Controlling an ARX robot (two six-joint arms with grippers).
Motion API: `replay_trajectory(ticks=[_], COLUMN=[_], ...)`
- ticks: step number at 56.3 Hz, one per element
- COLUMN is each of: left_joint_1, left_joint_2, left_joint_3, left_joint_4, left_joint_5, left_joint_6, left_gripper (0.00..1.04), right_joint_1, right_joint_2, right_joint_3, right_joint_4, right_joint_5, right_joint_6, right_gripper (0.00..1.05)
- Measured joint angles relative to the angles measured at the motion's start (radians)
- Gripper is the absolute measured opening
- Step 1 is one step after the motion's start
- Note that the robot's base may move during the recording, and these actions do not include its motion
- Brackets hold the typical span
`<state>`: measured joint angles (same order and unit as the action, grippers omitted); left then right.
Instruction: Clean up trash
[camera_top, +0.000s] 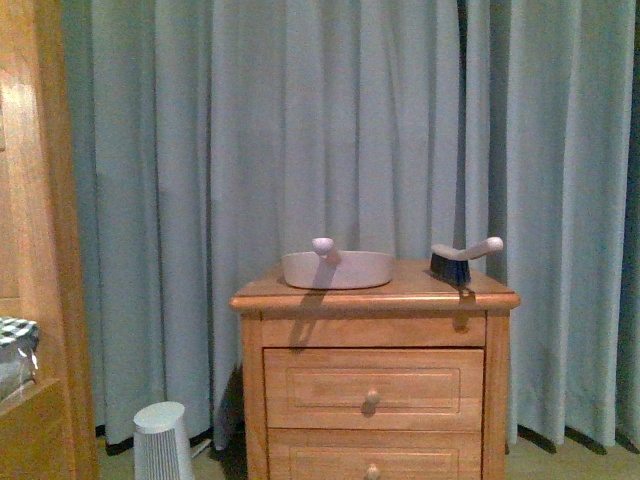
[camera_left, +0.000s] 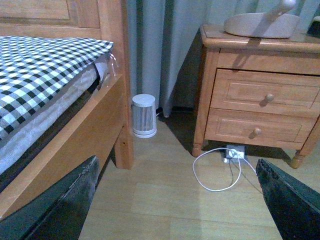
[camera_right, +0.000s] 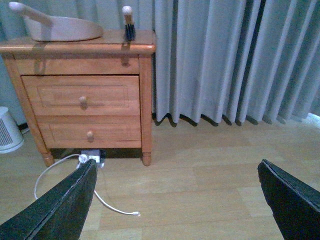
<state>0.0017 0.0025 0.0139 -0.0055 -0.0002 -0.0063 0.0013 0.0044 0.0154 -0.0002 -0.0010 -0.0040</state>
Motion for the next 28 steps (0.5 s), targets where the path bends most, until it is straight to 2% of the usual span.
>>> replay_trajectory(ticks=[28], left_joint_1=[0.000], left_joint_2=[0.000], left_joint_3=[0.000], left_joint_4=[0.000], left_joint_5=[0.000], left_joint_6=[0.000], left_gripper=[0.97], right_joint_1=[0.000], right_joint_2=[0.000], right_joint_3=[0.000], right_joint_4=[0.000], right_joint_5=[0.000], right_joint_6=[0.000], right_gripper=[0.97])
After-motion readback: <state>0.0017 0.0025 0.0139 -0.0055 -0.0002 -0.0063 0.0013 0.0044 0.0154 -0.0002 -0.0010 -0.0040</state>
